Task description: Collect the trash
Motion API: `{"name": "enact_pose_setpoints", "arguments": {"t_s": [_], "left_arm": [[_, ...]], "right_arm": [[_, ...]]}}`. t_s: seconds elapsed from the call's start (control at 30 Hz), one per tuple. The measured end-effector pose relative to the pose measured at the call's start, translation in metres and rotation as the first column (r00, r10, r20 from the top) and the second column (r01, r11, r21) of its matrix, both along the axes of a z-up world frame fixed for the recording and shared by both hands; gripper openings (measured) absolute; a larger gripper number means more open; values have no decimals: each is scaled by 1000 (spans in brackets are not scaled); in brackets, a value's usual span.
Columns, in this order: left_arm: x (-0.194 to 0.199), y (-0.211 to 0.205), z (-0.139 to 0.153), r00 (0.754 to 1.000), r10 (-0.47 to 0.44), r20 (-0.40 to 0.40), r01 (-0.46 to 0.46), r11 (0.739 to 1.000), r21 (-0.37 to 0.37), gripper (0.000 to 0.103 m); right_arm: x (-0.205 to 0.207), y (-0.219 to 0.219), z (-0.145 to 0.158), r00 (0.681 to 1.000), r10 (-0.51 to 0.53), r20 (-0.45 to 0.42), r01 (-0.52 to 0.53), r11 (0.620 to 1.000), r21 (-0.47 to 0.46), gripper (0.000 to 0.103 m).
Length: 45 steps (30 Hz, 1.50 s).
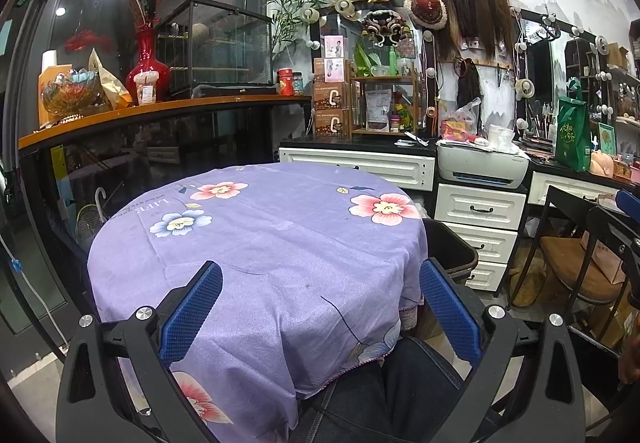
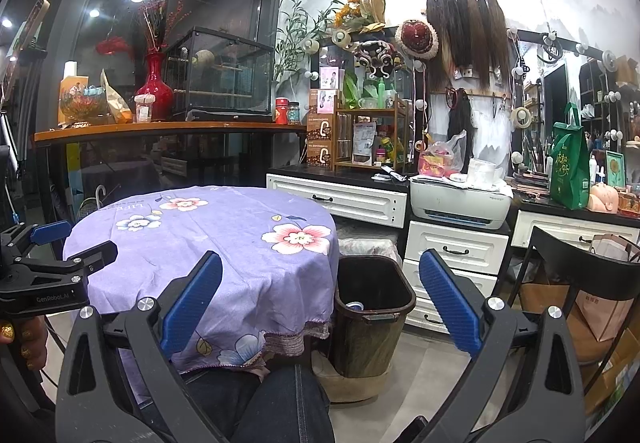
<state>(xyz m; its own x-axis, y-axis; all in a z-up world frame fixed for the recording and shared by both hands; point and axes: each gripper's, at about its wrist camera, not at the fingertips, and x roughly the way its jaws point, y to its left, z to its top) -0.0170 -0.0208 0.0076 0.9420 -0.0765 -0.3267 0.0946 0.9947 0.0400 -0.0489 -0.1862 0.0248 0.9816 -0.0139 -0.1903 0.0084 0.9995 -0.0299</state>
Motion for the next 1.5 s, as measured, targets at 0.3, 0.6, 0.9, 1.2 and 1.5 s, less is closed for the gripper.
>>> {"name": "enact_pose_setpoints", "arguments": {"t_s": [0.3,0.6,0.9,1.2,1.5], "left_arm": [[2,4,2,1000,7,3,-7,1000,-7,98],[4,5,0,1000,4,5,-4,1000,-3,98],[5,5,0,1000,4,7,-4,1000,-2,98],[5,6,-1,1000,4,4,-4,1000,-2,98],[5,5,0,1000,3,6,-3,1000,0,98]], "right_arm": [[-1,1,0,1000,1,1,-1,1000,0,97],[0,1,0,1000,2,-1,-2,1000,1,97],[-1,2,1,1000,1,1,-1,1000,2,97],[-1,2,1,1000,1,0,-1,1000,3,97],[-1,2,1,1000,1,-1,-1,1000,4,97]]}}
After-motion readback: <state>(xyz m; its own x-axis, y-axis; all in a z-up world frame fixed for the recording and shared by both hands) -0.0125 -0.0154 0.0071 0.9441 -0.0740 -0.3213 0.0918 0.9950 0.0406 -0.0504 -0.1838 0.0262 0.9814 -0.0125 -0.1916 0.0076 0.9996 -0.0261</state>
